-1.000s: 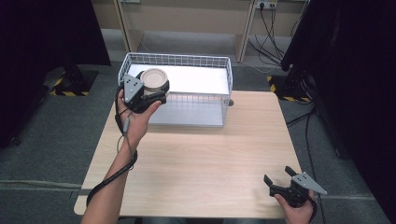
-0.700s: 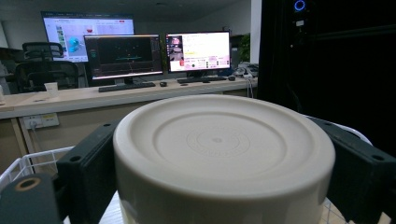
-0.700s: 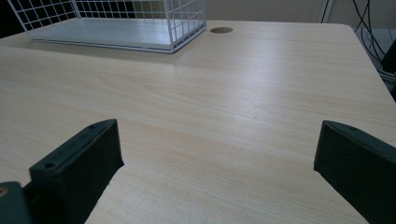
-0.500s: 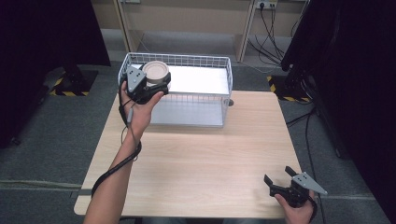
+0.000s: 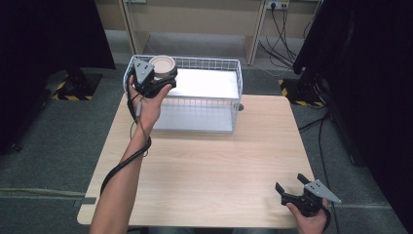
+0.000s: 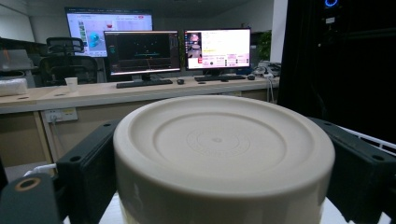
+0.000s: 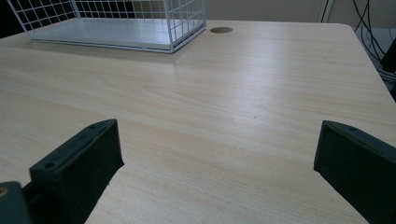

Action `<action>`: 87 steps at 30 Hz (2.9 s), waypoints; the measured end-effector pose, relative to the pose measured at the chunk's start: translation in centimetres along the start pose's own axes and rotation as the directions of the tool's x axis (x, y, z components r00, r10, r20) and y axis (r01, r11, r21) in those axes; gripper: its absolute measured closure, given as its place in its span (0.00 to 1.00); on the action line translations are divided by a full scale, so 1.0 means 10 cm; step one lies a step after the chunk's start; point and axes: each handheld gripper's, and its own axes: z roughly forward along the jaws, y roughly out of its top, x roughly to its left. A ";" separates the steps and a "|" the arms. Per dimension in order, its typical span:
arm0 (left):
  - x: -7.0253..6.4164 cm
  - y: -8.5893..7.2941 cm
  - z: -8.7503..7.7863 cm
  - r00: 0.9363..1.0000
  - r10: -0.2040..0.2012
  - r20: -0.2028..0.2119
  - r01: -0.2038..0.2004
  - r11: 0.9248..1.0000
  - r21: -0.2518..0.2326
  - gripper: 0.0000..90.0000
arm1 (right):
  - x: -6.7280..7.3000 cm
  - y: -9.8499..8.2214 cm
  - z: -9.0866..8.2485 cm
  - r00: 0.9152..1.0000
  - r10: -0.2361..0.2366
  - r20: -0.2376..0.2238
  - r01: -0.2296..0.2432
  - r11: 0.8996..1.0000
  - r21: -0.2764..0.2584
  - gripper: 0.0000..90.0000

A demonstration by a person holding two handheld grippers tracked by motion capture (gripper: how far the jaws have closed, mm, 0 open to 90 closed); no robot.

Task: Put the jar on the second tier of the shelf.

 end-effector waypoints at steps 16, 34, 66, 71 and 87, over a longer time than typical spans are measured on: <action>0.05 -0.15 0.33 0.999 -0.016 -0.032 0.018 0.998 0.066 0.12 | 0.00 0.00 0.00 1.000 -0.001 -0.004 0.001 1.000 0.001 0.01; 0.09 -0.24 0.49 0.999 -0.031 -0.042 0.035 0.995 0.090 0.12 | -0.01 0.00 0.00 1.000 -0.004 -0.009 0.004 1.000 0.002 0.01; 0.12 -0.39 0.57 0.998 -0.064 -0.019 0.065 0.996 0.066 0.11 | 0.00 0.00 0.00 1.000 -0.007 -0.014 0.007 1.000 0.002 0.01; 0.13 -0.40 0.56 0.998 -0.062 -0.010 0.062 0.996 0.062 0.11 | 0.00 0.00 0.00 1.000 -0.009 -0.012 0.009 1.000 0.003 0.01; 0.13 -0.42 0.42 0.998 -0.061 0.001 0.061 0.994 0.086 0.00 | 0.01 0.00 0.00 1.000 -0.014 -0.011 0.014 1.000 0.006 0.01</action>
